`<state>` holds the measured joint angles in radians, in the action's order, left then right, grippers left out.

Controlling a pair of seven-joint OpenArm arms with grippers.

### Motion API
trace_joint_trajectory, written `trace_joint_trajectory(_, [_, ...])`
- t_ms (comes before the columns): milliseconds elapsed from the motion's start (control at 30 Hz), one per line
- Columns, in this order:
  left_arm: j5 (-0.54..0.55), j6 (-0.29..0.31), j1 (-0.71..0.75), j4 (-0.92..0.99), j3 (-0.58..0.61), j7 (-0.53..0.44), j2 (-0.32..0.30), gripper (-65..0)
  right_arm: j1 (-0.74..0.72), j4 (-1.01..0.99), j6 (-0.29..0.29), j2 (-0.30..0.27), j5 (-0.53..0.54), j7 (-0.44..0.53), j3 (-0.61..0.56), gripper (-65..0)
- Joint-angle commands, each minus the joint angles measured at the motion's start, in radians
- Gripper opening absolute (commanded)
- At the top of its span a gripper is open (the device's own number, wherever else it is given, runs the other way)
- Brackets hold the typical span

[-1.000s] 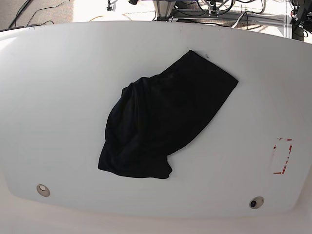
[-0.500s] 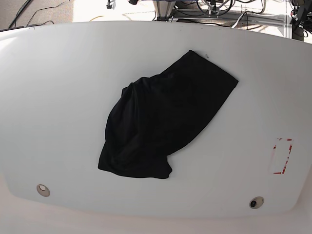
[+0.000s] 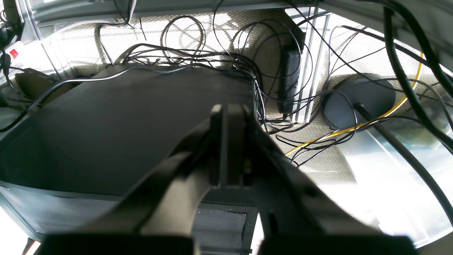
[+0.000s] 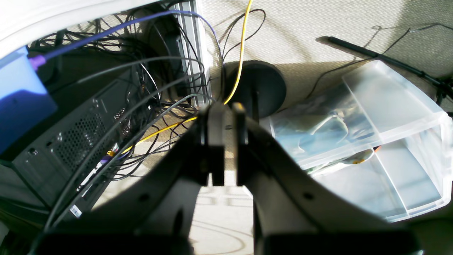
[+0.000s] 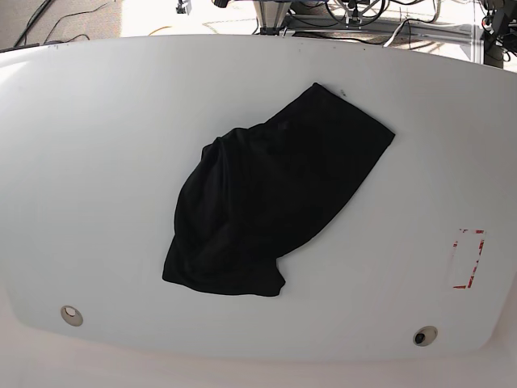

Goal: Layout the t-shirt on the table in an organized manner, then fold the t-shirt properly

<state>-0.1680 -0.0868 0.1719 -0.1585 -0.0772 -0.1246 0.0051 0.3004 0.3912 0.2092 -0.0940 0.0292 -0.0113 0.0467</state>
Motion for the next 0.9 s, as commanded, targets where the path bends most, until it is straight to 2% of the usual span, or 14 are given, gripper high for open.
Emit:
trace_joint_trajectory(0, [-0.001,-0.005,0.007,0.002,0.002,-0.002,0.0,-63.4,0.002,0.003,0.004,-0.006,0.0,0.001,0.003,-61.6])
trace_joint_trajectory(867, [-0.002,-0.004,0.014,-0.002,-0.005,-0.004,0.002,-63.6,0.008,0.016,0.004,-0.006,0.006,0.003,0.002,-61.6])
